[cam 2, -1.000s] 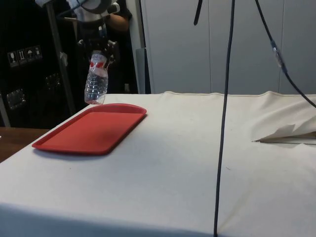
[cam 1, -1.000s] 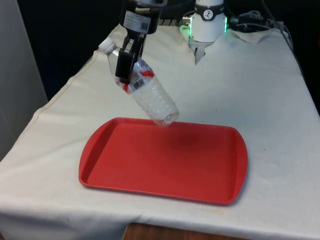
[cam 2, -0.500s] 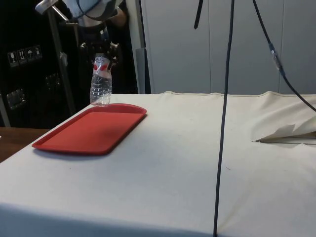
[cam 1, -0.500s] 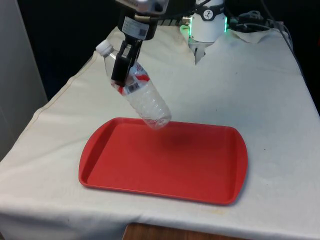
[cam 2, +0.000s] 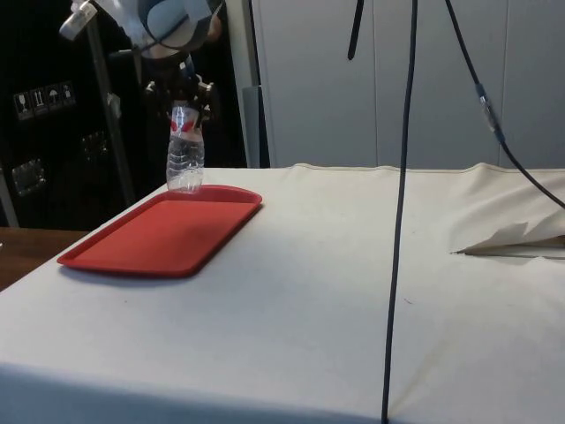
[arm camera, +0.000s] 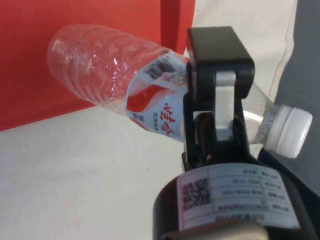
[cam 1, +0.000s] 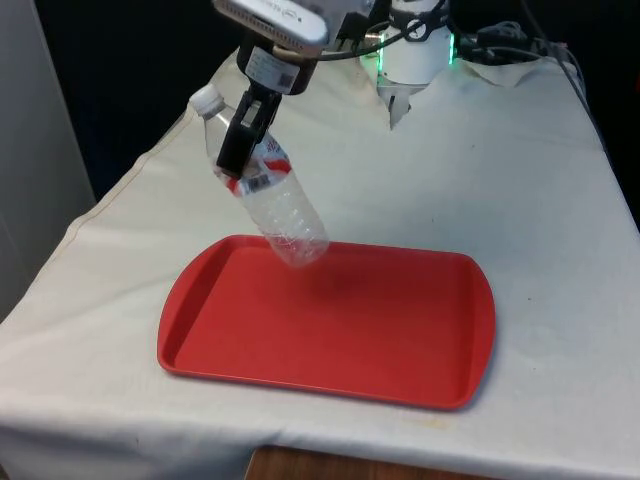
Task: Place the bottle upright on the tray.
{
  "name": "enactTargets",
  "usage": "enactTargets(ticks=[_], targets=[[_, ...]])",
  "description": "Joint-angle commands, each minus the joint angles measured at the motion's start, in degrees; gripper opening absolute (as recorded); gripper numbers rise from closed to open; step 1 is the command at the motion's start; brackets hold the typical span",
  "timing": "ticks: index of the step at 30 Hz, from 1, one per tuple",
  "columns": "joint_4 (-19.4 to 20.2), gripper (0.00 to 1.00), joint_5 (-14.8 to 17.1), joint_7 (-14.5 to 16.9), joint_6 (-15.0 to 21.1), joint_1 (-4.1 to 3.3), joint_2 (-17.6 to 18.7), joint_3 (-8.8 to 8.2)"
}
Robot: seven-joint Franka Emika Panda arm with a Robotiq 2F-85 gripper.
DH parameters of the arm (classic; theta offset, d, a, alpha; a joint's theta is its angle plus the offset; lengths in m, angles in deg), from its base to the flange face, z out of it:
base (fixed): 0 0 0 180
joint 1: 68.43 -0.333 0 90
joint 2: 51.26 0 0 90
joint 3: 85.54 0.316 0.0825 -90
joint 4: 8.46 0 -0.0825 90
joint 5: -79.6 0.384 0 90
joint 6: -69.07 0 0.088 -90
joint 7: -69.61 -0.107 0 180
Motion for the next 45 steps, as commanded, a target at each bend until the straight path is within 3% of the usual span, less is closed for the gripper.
enactTargets(ticks=[1, 2, 5, 11, 12, 13, 19, 20, 21, 27, 28, 29, 45], targets=[[-0.1, 0.12, -0.5, -0.4, 0.0, 0.0, 0.2, 0.06], [-0.5, 0.12, -1.1, -1.6, 0.2, -0.4, 0.6, -0.34], [-0.6, 0.12, -2.8, -3.2, 0.0, -0.57, 1.1, -0.34], [-1.0, 0.12, -5.7, -5.7, -0.3, -0.74, 1.8, -0.17], [-0.6, 0.12, -5.7, -5.2, -0.2, -0.34, 1.4, 0.23], [-1.1, 0.12, -6.8, -6.5, -0.6, -0.74, 2.0, -0.06], [-2.0, 0.12, -10.3, -9.2, -1.8, -0.92, 2.8, 0.46], [-1.5, 0.12, -10.0, -8.5, -1.4, -0.57, 2.3, 0.74], [-2.2, 0.12, -10.7, -9.5, -1.9, -0.97, 2.9, 0.52], [-3.8, 0.12, -13.5, -11.8, -4.0, -1.2, 3.9, 1.38], [-3.3, 0.12, -13.4, -11.2, -3.7, -0.86, 3.5, 1.6], [-4.0, 0.12, -13.9, -12.1, -4.2, -1.26, 4.1, 1.55], [-7.2, 0.12, -16.6, -15.9, -6.7, -1.15, 6.8, 3.95]])
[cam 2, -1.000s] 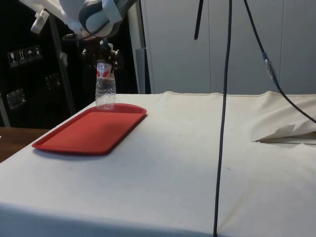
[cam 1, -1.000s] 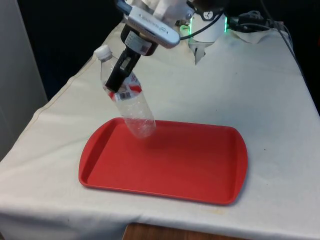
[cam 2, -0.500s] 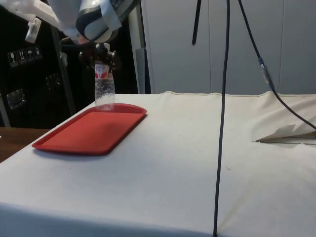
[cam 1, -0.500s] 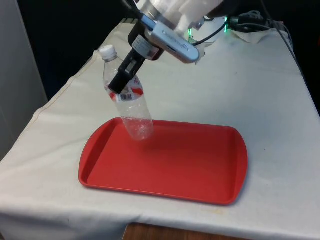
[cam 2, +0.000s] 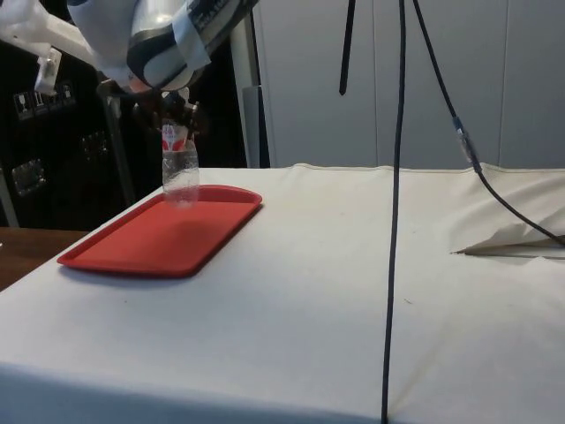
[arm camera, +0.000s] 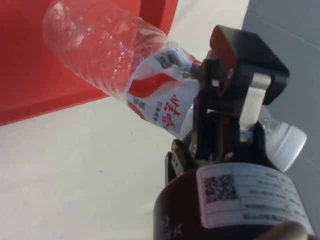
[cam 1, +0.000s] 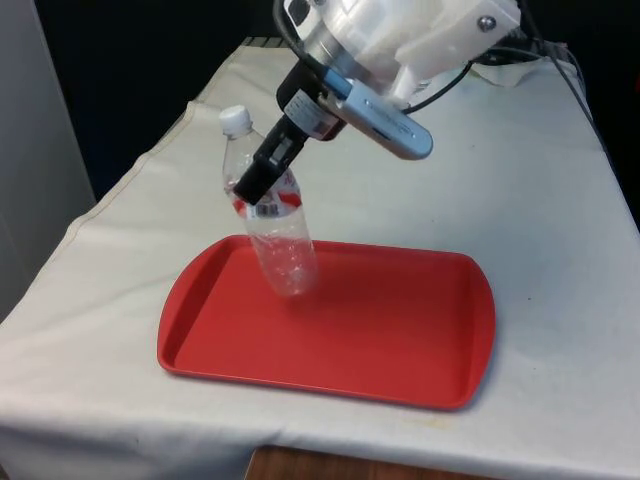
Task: Place the bottle upright on the tray.
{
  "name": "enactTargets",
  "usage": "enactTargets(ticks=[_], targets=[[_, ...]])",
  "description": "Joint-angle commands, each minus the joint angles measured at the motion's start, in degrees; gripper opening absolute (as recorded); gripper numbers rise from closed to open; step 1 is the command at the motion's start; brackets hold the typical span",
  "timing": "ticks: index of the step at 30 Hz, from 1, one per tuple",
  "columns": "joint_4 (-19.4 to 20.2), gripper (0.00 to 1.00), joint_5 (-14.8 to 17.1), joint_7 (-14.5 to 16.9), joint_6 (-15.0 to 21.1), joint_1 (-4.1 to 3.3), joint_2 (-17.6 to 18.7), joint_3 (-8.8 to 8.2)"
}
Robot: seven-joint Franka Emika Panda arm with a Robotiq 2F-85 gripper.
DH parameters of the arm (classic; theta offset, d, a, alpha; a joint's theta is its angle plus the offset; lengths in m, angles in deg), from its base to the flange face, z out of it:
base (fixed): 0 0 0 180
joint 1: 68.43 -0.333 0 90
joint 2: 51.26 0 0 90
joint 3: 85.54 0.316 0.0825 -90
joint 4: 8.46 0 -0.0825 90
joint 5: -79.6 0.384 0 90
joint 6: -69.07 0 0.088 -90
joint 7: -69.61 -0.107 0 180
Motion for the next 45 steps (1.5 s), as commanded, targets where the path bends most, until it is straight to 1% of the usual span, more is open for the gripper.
enactTargets(ticks=[1, 9, 10, 11, 15, 19, 20, 21, 26, 28, 30, 37, 38, 39, 45], targets=[[-0.6, 0.12, 0.0, -0.6, -0.2, -0.17, 0.5, -0.06], [-2.5, 0.12, -0.7, -2.4, -1.6, -0.52, 2.5, 0.52], [-2.1, 0.12, -0.7, -1.9, -1.4, -0.34, 2.1, 0.63], [-2.8, 0.12, -0.9, -2.6, -1.8, -0.57, 2.7, 0.52], [-4.0, 0.12, -2.0, -3.8, -3.2, -0.8, 3.7, 0.74], [-5.0, 0.12, -2.9, -4.6, -4.4, -0.86, 4.6, 0.97], [-4.6, 0.12, -2.9, -4.2, -4.1, -0.69, 4.2, 1.15], [-5.6, 0.12, -3.3, -5.0, -4.9, -0.92, 5.0, 1.09], [-7.0, 0.12, -4.1, -6.0, -6.3, -1.15, 6.2, 1.38], [-6.8, 0.12, -4.2, -5.7, -6.1, -1.03, 6.0, 1.43], [-7.6, 0.12, -4.2, -6.5, -6.8, -1.26, 6.8, 1.49], [-8.5, 0.12, -4.9, -7.8, -7.7, -1.6, 7.7, 1.95], [-8.1, 0.12, -5.0, -7.6, -7.6, -1.43, 7.4, 2.06], [-8.5, 0.12, -5.0, -8.0, -7.8, -1.6, 7.8, 2.01], [-9.5, 0.12, -6.1, -9.1, -8.9, -1.66, 8.7, 2.52]])
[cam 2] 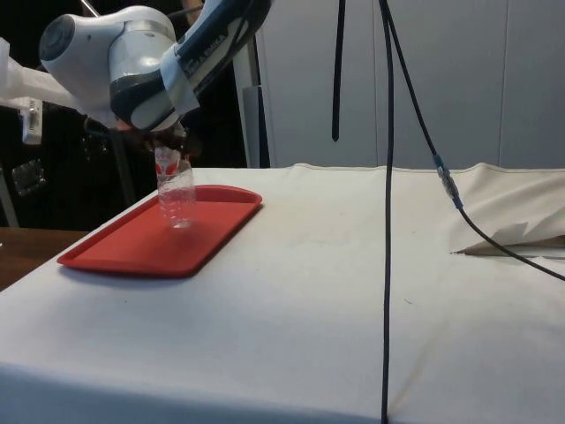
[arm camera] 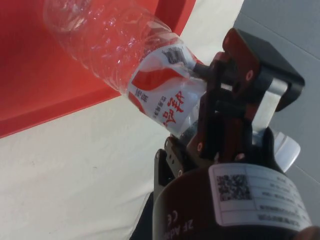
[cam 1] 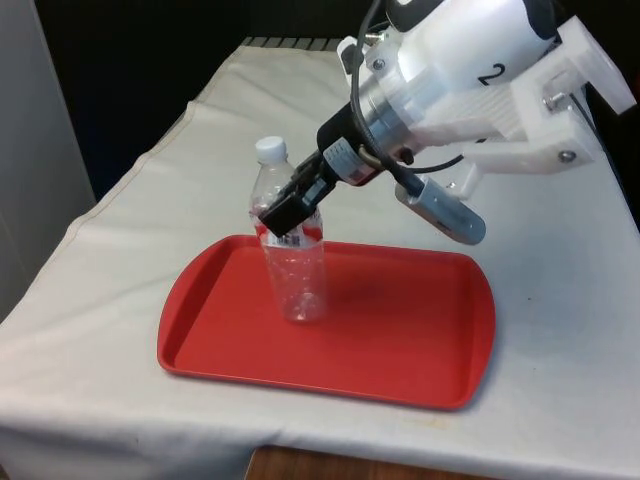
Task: Place the bottle upright on the tray.
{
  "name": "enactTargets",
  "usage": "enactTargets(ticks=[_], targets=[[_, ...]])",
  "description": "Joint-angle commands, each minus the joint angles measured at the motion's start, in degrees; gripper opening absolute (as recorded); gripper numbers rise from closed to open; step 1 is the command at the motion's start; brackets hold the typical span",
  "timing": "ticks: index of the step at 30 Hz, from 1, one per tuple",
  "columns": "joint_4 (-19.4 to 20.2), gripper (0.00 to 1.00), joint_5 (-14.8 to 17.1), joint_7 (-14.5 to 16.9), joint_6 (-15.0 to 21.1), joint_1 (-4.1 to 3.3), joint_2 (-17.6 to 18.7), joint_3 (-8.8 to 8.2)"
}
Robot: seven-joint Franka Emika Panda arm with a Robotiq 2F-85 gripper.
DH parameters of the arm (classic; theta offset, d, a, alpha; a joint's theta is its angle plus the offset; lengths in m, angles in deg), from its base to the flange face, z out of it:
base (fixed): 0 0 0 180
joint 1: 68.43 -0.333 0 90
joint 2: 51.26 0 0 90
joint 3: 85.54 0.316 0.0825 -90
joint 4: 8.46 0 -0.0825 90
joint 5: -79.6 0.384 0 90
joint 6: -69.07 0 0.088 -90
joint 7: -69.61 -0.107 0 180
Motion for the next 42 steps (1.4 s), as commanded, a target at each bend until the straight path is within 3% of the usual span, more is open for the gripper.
enactTargets(ticks=[1, 6, 21, 34, 42], targets=[[-0.2, 0.12, -0.2, -0.2, -0.2, 0.0, 0.2, 0.11], [-1.9, 0.12, -1.0, -1.0, -1.8, -0.34, 1.3, 0.4], [-1.9, 0.12, -1.1, -0.7, -2.3, -0.23, 1.3, 0.52], [-2.5, 0.12, -3.2, -1.1, -4.1, -0.86, 1.5, 0.97], [-2.6, 0.12, -4.0, -1.3, -4.5, -0.86, 1.8, 1.43]])
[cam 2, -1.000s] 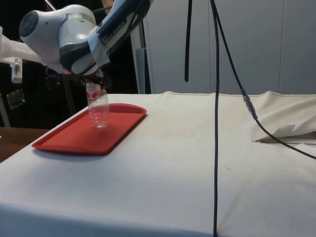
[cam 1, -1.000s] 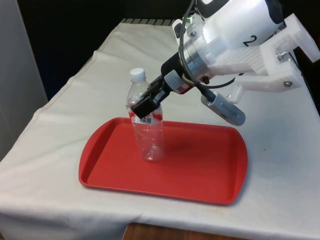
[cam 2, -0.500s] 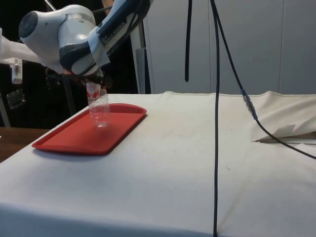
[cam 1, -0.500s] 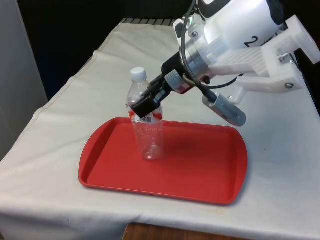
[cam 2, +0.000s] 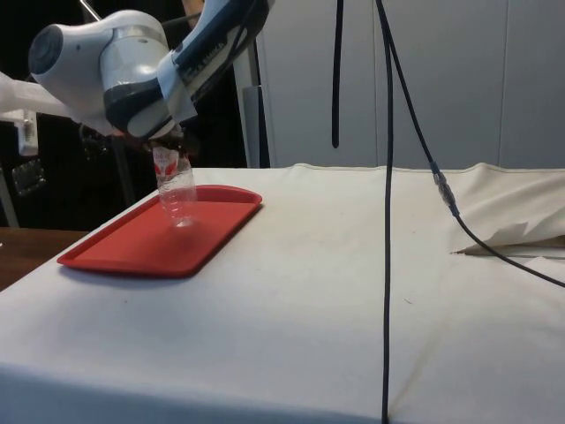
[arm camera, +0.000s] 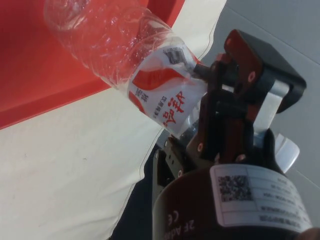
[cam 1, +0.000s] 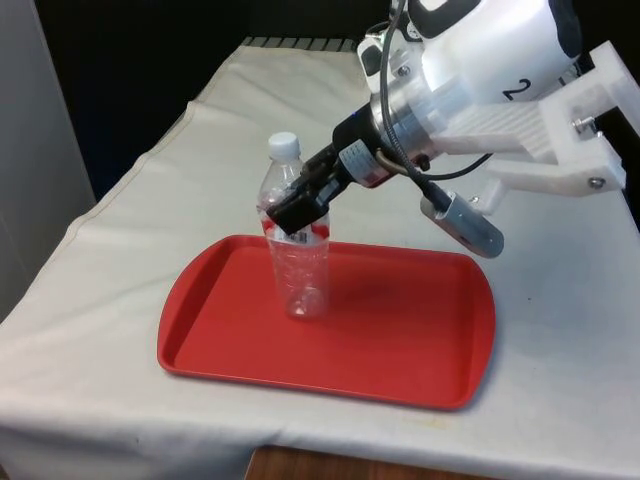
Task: Place the bottle upright on the tray.
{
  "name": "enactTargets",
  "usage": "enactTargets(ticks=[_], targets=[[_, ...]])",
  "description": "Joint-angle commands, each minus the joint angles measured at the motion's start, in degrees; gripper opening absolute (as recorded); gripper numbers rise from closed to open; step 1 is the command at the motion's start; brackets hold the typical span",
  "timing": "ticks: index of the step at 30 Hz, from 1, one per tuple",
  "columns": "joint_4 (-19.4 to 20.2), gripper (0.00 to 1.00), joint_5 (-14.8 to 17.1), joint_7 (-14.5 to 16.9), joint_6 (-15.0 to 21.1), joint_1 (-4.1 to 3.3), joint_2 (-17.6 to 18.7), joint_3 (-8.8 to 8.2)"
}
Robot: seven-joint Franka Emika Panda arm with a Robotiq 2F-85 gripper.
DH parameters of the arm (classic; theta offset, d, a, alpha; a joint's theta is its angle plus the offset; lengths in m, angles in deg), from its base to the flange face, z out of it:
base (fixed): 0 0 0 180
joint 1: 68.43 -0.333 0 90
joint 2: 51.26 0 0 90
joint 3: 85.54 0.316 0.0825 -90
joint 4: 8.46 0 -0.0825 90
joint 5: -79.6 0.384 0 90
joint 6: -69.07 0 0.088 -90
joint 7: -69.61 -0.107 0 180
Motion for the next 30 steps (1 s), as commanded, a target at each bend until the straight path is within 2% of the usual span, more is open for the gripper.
enactTargets(ticks=[1, 21, 30], targets=[[-0.3, 0.12, 0.1, -0.2, -0.1, -0.06, 0.2, 0.0], [0.0, 0.12, -0.2, 0.0, -0.3, 0.0, 0.3, 0.11], [0.2, 0.12, -0.3, -1.5, 0.1, -0.11, 0.5, 0.11]])
